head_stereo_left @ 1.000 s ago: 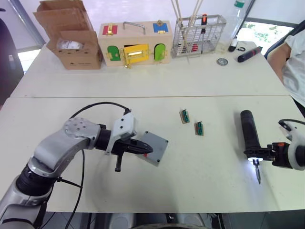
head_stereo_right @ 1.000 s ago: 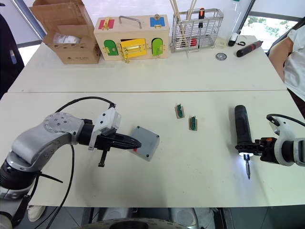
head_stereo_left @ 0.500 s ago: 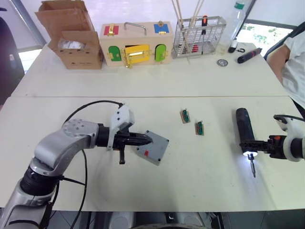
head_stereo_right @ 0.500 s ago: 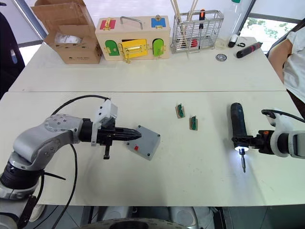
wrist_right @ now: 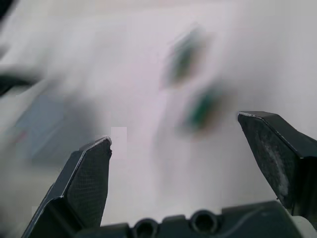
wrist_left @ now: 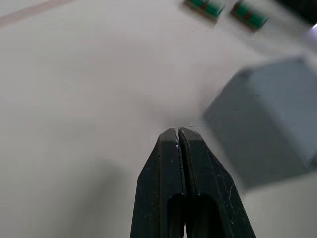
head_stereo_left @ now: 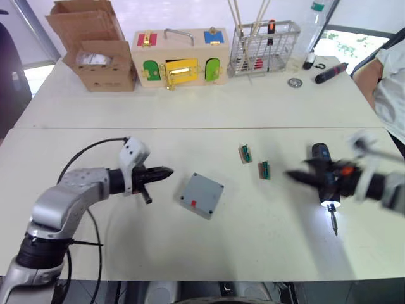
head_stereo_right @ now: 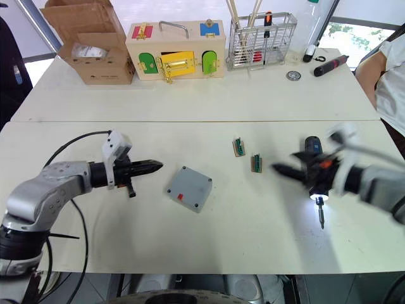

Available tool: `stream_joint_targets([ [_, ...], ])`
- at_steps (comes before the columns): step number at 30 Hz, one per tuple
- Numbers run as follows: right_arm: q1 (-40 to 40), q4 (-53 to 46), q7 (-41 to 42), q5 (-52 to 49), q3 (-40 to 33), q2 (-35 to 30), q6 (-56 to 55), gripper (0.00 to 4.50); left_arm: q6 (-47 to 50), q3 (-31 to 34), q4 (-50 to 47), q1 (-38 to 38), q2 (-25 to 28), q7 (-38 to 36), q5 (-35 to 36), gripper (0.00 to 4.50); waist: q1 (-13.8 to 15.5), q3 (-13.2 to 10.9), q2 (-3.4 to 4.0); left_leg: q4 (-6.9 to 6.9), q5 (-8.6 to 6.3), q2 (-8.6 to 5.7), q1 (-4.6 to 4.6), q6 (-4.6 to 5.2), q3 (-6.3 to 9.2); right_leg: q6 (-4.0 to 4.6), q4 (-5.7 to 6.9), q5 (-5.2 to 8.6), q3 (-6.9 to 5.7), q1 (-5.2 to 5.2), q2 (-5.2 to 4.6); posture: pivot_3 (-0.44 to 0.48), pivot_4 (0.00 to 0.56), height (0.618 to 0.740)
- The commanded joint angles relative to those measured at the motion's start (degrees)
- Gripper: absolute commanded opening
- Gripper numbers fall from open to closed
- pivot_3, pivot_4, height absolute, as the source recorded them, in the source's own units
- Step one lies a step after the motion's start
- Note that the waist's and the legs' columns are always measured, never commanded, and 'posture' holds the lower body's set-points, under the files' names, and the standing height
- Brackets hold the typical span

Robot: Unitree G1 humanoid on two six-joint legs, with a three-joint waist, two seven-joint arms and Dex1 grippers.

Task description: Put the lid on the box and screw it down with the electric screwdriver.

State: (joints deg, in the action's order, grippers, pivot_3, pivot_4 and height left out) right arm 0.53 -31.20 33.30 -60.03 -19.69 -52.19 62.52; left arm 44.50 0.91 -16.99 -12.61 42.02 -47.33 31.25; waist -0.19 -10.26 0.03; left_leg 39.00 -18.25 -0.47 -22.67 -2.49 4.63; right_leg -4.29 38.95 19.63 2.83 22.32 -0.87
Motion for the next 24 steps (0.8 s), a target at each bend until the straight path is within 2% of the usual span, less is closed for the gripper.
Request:
stream_joint_targets([
  [1,2.9,-8.98,-0.39,4.99,5.77,3.39,-6.61,4.48,-0.61,2.46,-3.7,4.43,1.27,-0.16,0.45,0.0,0.09,0.06,-0.11,0.06,0.01,-0.04,0.02,-0.02,-0.01,0.0,0.02,0.0,0.02,-0.03,-0.05,0.0,0.15,0.74],
  [6,2.03,-8.27,-3.47,18.25,16.76,9.14,-15.7,4.48,2.58,4.2,-9.24,10.14,2.73,-0.64,3.82,0.0,-0.17,0.12,-0.2,0.06,0.04,-0.03,0.1,-0.07,0.02,0.0,0.08,0.0,0.02,-0.05,-0.05,0.0,0.15,0.74],
  [10,-0.48,-2.56,-0.05,28.62,24.46,10.29,-25.4,4.48,2.9,-0.04,-13.85,12.8,4.56,-2.58,3.82,0.0,-0.43,0.14,-0.22,0.05,0.06,-0.05,0.14,-0.11,0.0,0.0,0.11,0.0,0.02,-0.07,-0.07,0.0,0.15,0.74],
  [13,-2.86,2.24,4.02,31.98,26.86,10.89,-30.03,4.48,1.51,-4.01,-14.59,12.97,4.36,-2.83,1.75,0.0,-0.44,0.13,-0.21,0.0,0.06,-0.05,0.16,-0.11,0.0,0.0,0.11,0.0,0.02,-0.04,-0.04,0.0,0.15,0.74],
  [24,-9.9,10.42,17.56,38.58,33.14,11.36,-40.04,4.48,-0.98,-8.97,-11.29,9.65,-0.94,-0.47,-0.94,0.0,-0.45,0.14,-0.21,0.03,0.05,-0.05,0.16,-0.1,0.01,0.0,0.2,0.0,0.0,-0.04,-0.03,0.0,0.15,0.74],
])
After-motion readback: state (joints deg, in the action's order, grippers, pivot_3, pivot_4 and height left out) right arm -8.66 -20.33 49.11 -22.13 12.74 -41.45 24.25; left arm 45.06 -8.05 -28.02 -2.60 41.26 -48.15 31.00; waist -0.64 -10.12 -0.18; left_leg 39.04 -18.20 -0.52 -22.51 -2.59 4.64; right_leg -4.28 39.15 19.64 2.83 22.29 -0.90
